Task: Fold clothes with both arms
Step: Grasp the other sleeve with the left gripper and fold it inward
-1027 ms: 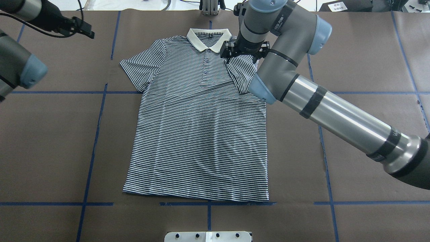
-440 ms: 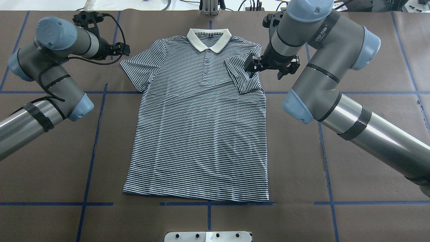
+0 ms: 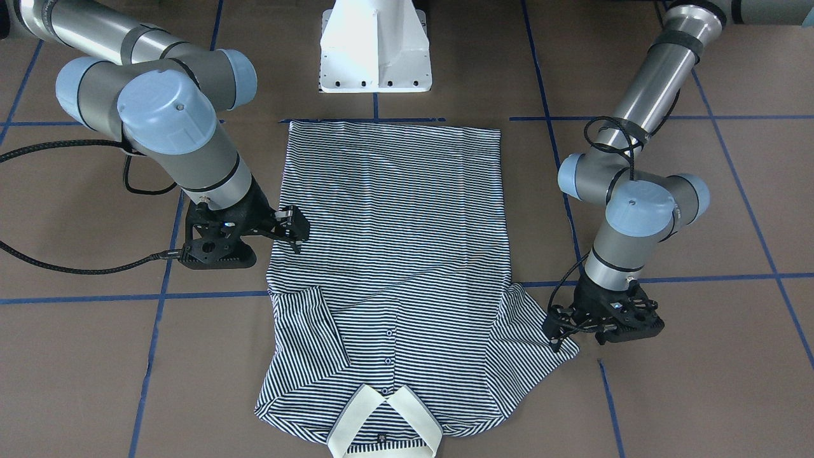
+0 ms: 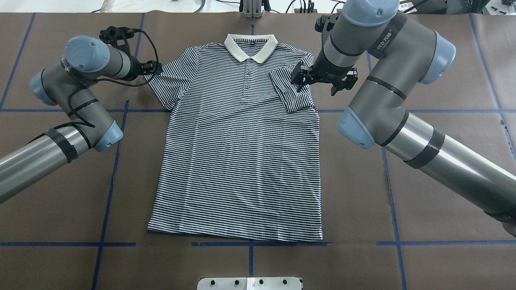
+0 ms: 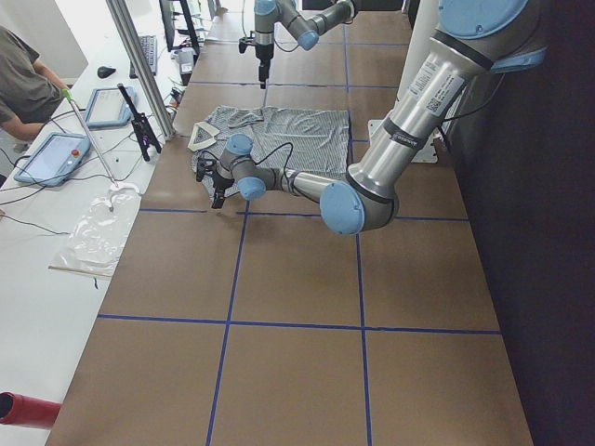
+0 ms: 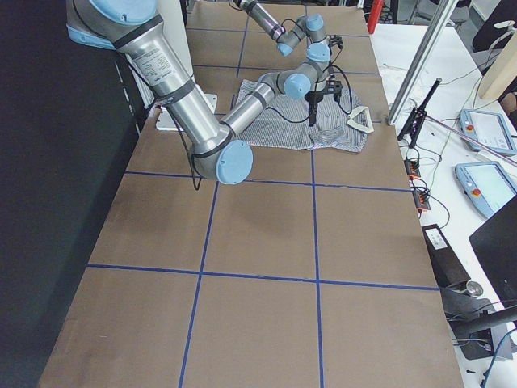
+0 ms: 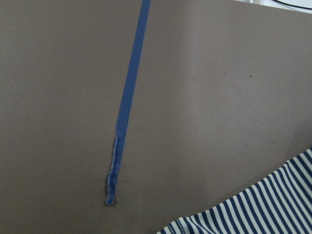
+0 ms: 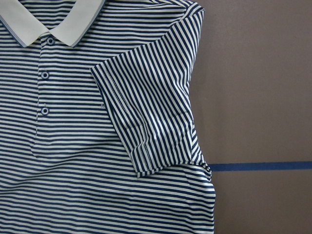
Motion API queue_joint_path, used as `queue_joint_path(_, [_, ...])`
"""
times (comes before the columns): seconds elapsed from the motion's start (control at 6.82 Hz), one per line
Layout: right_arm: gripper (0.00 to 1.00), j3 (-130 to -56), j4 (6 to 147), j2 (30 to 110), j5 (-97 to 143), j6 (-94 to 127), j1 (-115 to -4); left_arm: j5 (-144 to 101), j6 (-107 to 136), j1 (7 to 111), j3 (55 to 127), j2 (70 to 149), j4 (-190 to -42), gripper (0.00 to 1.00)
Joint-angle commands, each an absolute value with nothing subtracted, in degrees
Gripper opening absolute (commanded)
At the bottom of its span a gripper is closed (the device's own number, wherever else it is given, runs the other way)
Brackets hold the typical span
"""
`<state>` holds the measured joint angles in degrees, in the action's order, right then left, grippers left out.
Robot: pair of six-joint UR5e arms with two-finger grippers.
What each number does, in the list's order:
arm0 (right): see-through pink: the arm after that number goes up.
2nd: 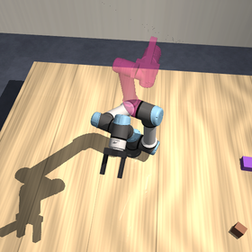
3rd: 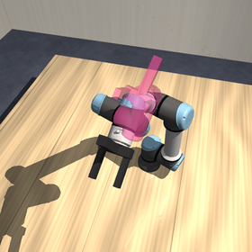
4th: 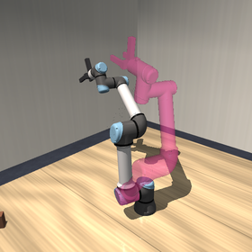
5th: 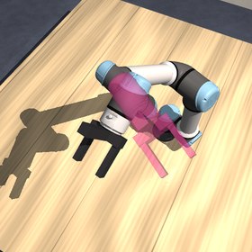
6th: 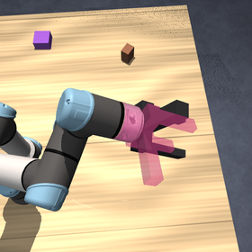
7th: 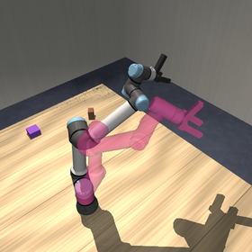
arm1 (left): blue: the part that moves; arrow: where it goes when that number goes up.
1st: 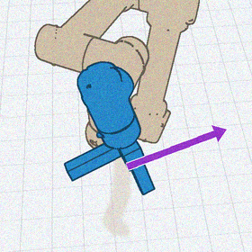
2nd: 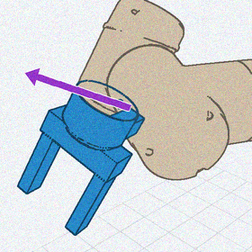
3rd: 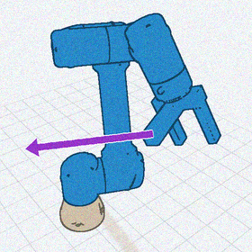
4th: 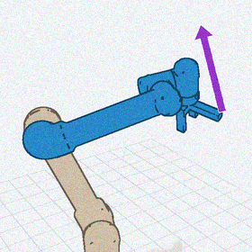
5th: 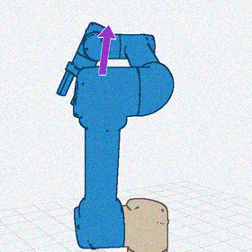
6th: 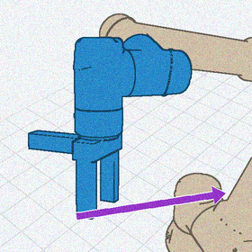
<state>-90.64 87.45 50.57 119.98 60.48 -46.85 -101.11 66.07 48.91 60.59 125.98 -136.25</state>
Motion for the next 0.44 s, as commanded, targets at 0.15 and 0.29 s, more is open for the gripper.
queue_joint_path(0.15, [1.0,-90.62,87.45,50.45,119.88,60.73,-46.76,-101.07,66.09,48.43,59.77,126.47,-136.41,0.84])
queue_joint_path(0.29, [1.0,-90.53,87.45,50.36,119.88,60.73,-46.76,-101.07,66.01,48.43,59.77,126.47,-136.41,0.61])
